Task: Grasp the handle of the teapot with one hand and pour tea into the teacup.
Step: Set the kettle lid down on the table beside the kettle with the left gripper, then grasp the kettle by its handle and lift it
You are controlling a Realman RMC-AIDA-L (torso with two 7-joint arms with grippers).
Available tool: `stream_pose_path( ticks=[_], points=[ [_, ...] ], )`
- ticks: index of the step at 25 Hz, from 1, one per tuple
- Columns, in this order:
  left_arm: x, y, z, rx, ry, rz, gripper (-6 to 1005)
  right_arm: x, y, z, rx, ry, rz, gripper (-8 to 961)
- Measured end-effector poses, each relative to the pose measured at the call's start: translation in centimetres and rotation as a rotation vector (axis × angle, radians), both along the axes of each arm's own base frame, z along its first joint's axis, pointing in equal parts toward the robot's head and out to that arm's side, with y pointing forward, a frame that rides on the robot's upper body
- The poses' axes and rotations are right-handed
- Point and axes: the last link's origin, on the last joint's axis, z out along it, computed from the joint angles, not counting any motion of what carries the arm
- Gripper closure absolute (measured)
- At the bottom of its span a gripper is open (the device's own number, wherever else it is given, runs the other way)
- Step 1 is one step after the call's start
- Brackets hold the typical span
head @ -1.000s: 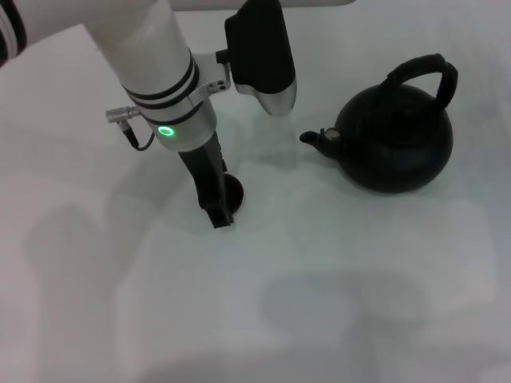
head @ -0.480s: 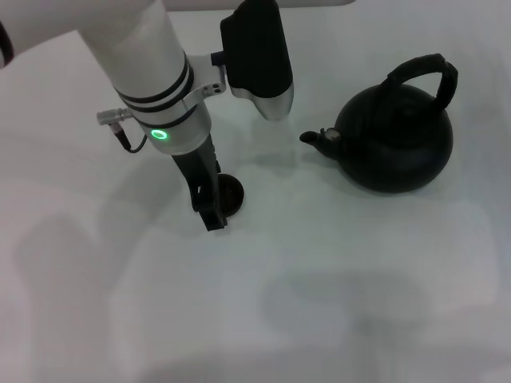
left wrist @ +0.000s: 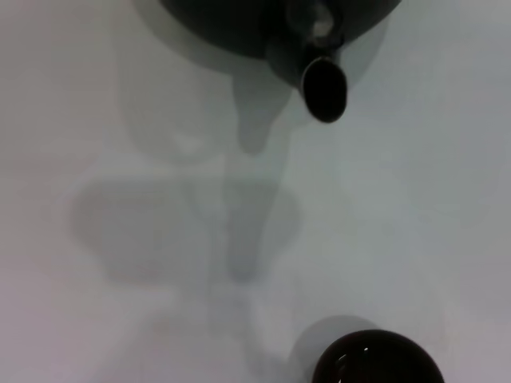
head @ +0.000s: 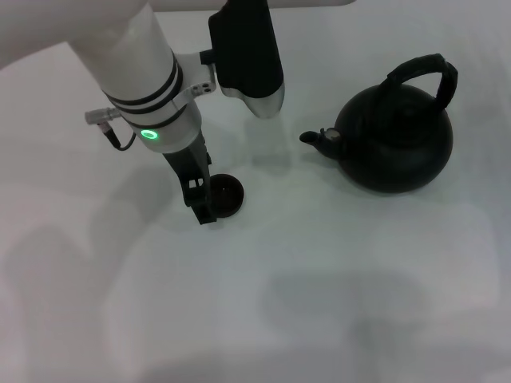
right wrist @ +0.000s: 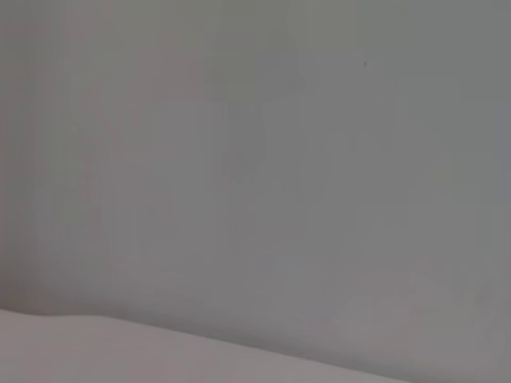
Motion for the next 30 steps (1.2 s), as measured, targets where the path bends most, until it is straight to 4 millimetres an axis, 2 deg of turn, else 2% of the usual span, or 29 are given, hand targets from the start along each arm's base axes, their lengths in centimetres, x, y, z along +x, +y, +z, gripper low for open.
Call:
stream_pose_path(
  ticks=[7, 13, 18, 21, 24, 27, 30],
  points=[
    [0.3, -0.3, 1.2, 0.071, -0.014, -0.054, 129, 0.0, 0.0, 0.0, -0.001, 0.0, 0.0, 527],
    [1.9, -0.9, 4.1, 0.215, -0.131, -0.162, 130, -0.1, 0.1, 0.1, 0.003, -0.002, 0.004, 527],
    [1.6, -0.6, 7.0, 0.436, -0.309, -0.225, 131, -0.3, 0.5, 0.3, 0.007, -0.006, 0.014, 526],
    [0.3, 0.2, 9.2, 0.615, -0.418, -0.242, 131, -0.4, 0.6, 0.4, 0.009, -0.009, 0.019, 526],
    [-1.9, 1.1, 11.3, 0.801, -0.54, -0.24, 132, -0.5, 0.8, 0.5, 0.006, -0.016, 0.024, 526],
    [-4.9, 1.5, 12.2, 0.919, -0.626, -0.201, 132, -0.7, 1.0, 0.4, -0.007, -0.028, 0.036, 526],
    [-7.5, 1.8, 11.8, 0.98, -0.672, -0.148, 132, -1.0, 1.1, 0.1, -0.04, -0.047, 0.062, 526]
  ],
)
